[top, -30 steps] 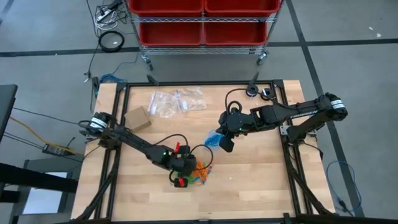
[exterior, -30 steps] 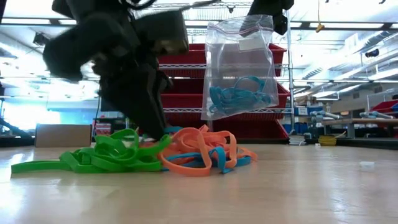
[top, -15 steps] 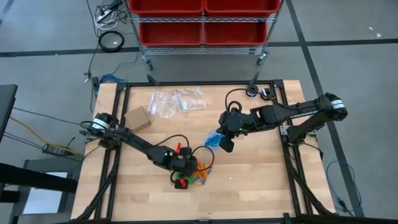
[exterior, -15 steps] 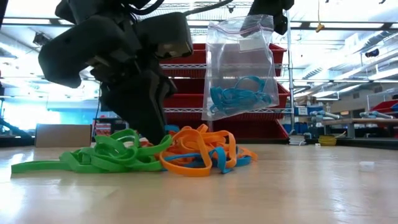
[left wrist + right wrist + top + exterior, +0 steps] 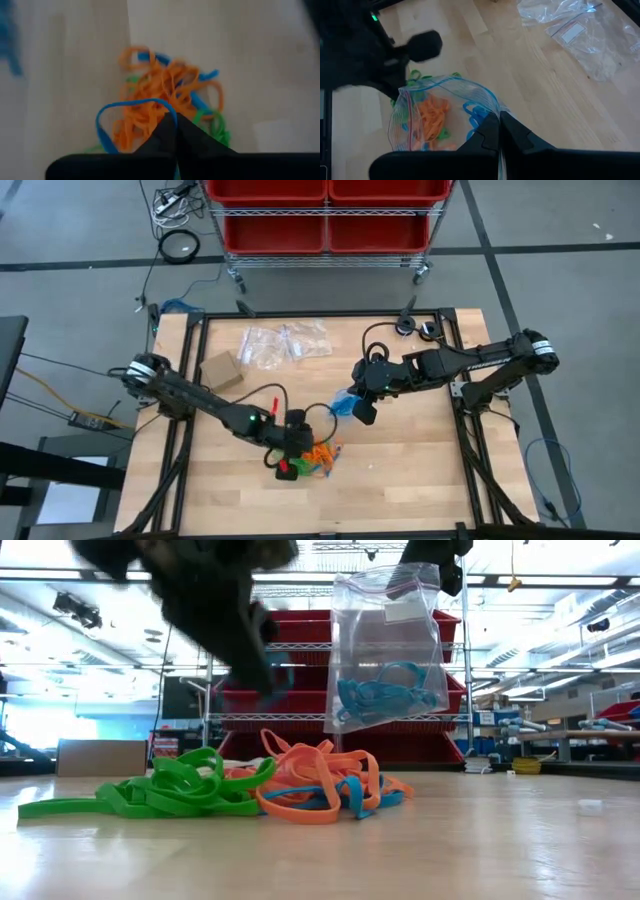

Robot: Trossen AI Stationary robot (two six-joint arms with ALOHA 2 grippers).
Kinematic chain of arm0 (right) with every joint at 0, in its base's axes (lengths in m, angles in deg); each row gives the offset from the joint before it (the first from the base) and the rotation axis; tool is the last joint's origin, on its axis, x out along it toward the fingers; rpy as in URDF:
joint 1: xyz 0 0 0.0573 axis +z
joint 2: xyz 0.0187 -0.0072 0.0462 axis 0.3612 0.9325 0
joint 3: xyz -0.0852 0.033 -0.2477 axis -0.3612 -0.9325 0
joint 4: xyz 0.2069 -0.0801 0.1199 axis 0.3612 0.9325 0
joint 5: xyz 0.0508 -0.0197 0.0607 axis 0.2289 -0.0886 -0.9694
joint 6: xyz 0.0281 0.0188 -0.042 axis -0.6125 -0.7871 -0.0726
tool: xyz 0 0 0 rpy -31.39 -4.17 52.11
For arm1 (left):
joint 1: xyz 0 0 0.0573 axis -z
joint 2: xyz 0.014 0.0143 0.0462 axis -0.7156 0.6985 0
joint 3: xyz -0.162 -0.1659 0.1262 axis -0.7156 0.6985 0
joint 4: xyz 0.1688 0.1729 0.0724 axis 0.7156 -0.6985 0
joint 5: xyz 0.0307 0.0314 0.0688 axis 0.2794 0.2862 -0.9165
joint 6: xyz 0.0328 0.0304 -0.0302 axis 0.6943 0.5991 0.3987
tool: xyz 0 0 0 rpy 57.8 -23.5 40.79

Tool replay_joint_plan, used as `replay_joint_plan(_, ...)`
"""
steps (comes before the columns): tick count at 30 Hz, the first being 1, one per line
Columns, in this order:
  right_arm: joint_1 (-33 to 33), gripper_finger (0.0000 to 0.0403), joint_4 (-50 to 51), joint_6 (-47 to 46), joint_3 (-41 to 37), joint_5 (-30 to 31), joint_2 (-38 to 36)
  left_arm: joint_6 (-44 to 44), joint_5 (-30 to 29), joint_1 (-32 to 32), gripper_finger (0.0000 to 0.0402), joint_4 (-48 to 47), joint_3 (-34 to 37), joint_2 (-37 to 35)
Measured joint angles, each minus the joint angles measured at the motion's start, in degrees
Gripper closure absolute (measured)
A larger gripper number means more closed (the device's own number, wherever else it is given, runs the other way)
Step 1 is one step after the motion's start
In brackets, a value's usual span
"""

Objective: Sort rubber bands
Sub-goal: Put the blue rubber band into the transparent zip bag

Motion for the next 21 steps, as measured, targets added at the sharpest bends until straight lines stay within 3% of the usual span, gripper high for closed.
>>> replay_joint_plan(6,0.00,0.0403,-0.14,0.00,0.00,-0.02,0.00,1.95,7.49,0.11,0.0398,8.70,0.00,-6.63)
replay_joint_plan(12,0.00,0.0403,-1.68,0.00,0.00,-0.22,0.68,6.17,8.57,-0.62,0.0399,17.03,-0.06,-11.68)
replay_joint_plan(21,-0.04,0.0403,-8.42,0.86,0.00,-8.80,9.62,7.72,15.65,-7.12,0.0400,24.00,-0.11,-11.59)
